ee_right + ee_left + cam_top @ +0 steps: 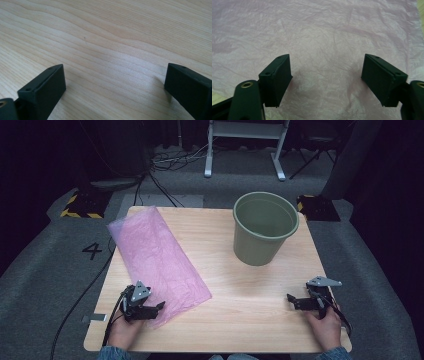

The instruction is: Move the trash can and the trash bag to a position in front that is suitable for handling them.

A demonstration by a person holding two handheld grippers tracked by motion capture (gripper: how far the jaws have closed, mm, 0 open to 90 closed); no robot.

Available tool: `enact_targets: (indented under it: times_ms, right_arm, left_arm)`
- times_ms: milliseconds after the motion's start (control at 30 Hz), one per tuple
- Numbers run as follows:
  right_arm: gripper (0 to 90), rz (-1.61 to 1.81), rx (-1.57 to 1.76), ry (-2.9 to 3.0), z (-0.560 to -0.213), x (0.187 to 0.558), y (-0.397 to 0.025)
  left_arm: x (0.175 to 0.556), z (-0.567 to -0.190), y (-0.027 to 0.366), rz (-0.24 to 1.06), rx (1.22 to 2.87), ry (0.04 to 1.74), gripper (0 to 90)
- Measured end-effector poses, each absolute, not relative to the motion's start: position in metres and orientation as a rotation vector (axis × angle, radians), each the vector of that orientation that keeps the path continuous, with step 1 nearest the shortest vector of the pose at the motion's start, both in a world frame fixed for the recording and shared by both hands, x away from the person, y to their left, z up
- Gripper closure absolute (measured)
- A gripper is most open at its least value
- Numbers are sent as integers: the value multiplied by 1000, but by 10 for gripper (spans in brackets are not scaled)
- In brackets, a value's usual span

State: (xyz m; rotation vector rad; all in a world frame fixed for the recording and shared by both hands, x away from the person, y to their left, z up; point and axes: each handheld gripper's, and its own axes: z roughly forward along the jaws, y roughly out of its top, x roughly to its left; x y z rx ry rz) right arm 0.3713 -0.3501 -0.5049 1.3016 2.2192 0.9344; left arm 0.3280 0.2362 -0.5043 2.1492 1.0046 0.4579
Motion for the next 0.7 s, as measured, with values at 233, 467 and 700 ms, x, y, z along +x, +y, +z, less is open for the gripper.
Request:
enact_targets:
  times_ms: [233, 467, 700]
  right_arm:
    - [88, 947, 1283, 2226, -505, 370, -350]
    - [465, 900, 1200, 2386, -489, 370, -344]
    - [459, 939, 1088, 2400, -454, 369, -332]
  left_arm:
    - [329, -504, 237, 428, 2143, 1030, 213]
    - [329, -504, 237, 430, 2140, 1036, 213]
    - [329, -504, 237, 429, 2141, 1036, 212]
